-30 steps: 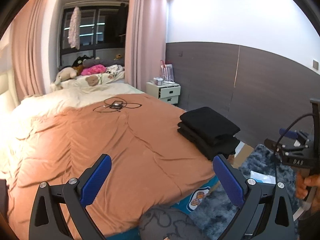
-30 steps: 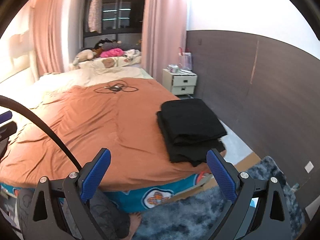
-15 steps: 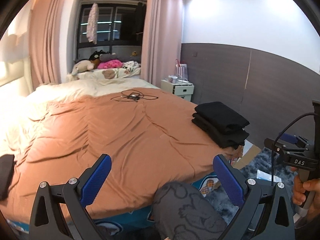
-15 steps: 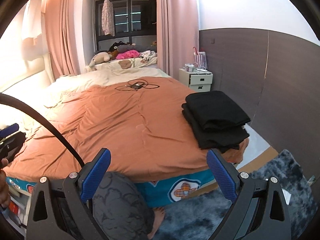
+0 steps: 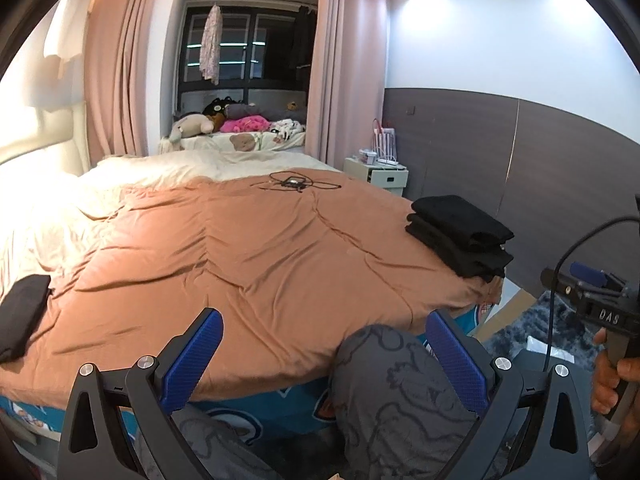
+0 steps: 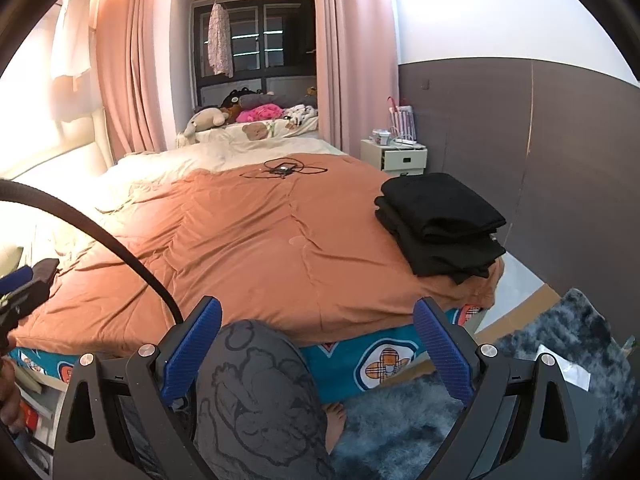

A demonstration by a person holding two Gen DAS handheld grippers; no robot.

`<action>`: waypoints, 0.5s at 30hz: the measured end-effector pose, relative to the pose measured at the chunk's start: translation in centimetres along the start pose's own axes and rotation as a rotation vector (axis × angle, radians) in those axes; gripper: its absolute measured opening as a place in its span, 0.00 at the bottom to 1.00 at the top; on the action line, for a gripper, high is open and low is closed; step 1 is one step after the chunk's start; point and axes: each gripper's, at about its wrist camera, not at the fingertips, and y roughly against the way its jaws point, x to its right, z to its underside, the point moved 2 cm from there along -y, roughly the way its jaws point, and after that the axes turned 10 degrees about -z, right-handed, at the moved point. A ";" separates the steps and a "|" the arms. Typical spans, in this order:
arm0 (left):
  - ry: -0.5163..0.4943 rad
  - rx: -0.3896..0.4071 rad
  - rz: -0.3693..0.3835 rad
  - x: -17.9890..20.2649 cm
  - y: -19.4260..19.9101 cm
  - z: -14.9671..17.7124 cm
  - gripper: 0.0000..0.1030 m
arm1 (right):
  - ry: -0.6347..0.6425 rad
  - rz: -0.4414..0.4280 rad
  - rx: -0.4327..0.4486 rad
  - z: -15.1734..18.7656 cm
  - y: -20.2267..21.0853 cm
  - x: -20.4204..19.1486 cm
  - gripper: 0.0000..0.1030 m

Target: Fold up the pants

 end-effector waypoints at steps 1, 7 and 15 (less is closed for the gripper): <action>0.003 -0.003 -0.002 -0.1 0.1 0.3 0.99 | -0.006 0.007 0.002 0.0 0.2 0.2 0.94; 0.019 0.014 -0.014 -0.3 0.9 1.5 1.00 | -0.043 0.028 0.027 1.0 1.0 -0.9 0.94; 0.014 0.043 -0.053 -0.3 1.6 1.7 0.99 | -0.022 0.020 0.016 1.8 0.3 -2.6 0.94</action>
